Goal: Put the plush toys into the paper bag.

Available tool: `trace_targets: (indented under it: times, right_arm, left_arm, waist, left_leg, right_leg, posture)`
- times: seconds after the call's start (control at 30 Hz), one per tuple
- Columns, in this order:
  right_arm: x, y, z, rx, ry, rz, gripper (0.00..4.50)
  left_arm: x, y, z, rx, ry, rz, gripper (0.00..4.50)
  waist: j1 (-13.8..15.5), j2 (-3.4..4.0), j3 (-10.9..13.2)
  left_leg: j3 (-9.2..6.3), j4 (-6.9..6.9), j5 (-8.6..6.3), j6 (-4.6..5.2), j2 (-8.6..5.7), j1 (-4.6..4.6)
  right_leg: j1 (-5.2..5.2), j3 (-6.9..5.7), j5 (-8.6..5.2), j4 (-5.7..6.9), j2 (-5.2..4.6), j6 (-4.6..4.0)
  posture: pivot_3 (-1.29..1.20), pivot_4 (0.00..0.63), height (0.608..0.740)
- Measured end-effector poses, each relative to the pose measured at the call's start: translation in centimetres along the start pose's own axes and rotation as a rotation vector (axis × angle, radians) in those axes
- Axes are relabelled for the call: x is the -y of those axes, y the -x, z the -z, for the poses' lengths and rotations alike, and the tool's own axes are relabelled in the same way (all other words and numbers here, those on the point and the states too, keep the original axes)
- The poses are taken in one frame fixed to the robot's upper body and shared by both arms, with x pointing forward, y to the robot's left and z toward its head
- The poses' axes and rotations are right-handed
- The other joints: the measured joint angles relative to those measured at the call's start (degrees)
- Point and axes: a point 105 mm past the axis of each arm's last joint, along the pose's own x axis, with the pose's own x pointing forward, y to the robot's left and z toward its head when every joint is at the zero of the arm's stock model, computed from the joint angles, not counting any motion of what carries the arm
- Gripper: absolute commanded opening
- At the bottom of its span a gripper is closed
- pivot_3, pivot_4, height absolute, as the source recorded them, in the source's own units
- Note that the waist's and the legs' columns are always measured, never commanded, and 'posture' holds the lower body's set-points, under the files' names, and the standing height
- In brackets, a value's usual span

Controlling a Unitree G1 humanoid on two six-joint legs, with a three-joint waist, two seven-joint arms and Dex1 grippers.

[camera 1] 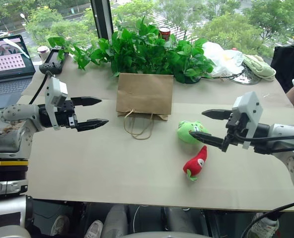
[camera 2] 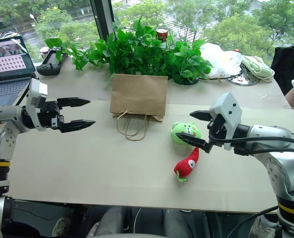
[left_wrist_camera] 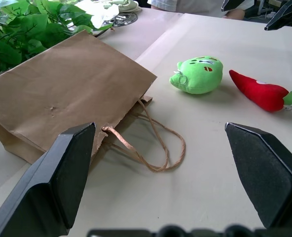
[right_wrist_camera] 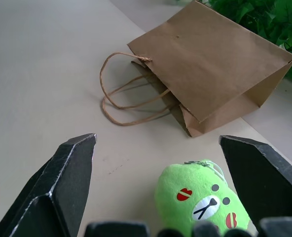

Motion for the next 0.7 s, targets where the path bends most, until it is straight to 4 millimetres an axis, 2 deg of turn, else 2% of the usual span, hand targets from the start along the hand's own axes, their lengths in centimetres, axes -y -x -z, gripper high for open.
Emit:
trace_targets:
  times: [0.23, 0.3, 0.4, 0.53, 0.6, 0.7]
  right_arm:
    - [0.0, 0.0, 0.1, -0.002, -0.004, 0.002, 4.44]
    - [0.0, 0.0, 0.2, -0.003, -0.005, 0.004, 4.44]
    - [0.0, -0.1, 0.2, -0.003, -0.006, 0.013, 4.44]
    - [-0.4, -0.3, -0.1, 0.004, 0.001, 0.016, 4.44]
    - [-0.7, -0.4, -0.3, 0.011, -0.001, 0.014, 4.44]
    - [-0.9, -0.5, -0.5, 0.018, -0.004, 0.027, 4.44]
  left_arm:
    - [-0.5, 0.1, 0.2, -0.004, -0.011, -0.008, 4.50]
    - [-1.0, 0.2, 1.0, -0.043, -0.056, -0.026, 4.50]
    - [-2.1, -0.5, 3.7, -0.157, -0.211, -0.044, 4.50]
    - [-3.7, -3.4, 5.6, -0.239, -0.454, -0.062, 4.50]
    - [-3.9, -4.7, 6.1, -0.277, -0.587, -0.045, 4.50]
    - [-3.6, -7.6, 6.3, -0.245, -0.689, -0.026, 4.50]
  waist:
    - [0.02, 0.00, 0.00]
    - [0.02, 0.00, 0.00]
    - [0.29, 0.00, 0.00]
    - [1.17, -0.02, 0.01]
    - [1.39, -0.02, 0.00]
    - [1.57, -0.03, 0.00]
  left_leg:
    - [0.00, 0.00, 0.00, 0.00, -0.01, 0.00]
    - [0.00, 0.00, 0.00, 0.00, -0.01, 0.03]
    - [0.00, 0.03, 0.00, 0.00, -0.03, 0.03]
    - [-0.02, 0.10, 0.00, 0.01, -0.07, -0.07]
    - [-0.02, 0.10, -0.05, 0.08, -0.08, -0.09]
    - [-0.05, 0.10, -0.06, 0.10, -0.11, -0.17]
  right_leg:
    - [0.00, 0.00, 0.00, 0.00, 0.00, 0.00]
    - [0.01, 0.00, 0.00, 0.01, 0.00, 0.00]
    - [0.04, 0.00, 0.01, 0.00, -0.01, -0.02]
    - [0.01, 0.00, 0.02, -0.04, -0.02, 0.00]
    - [0.01, 0.00, 0.02, -0.05, -0.03, 0.01]
    - [0.00, -0.01, 0.03, -0.05, -0.07, 0.02]
  posture:
    - [0.00, 0.150, 0.713]
    - [0.00, 0.150, 0.713]
    - [0.00, 0.150, 0.713]
    - [0.00, 0.150, 0.713]
    - [0.00, 0.150, 0.713]
    - [0.00, 0.150, 0.713]
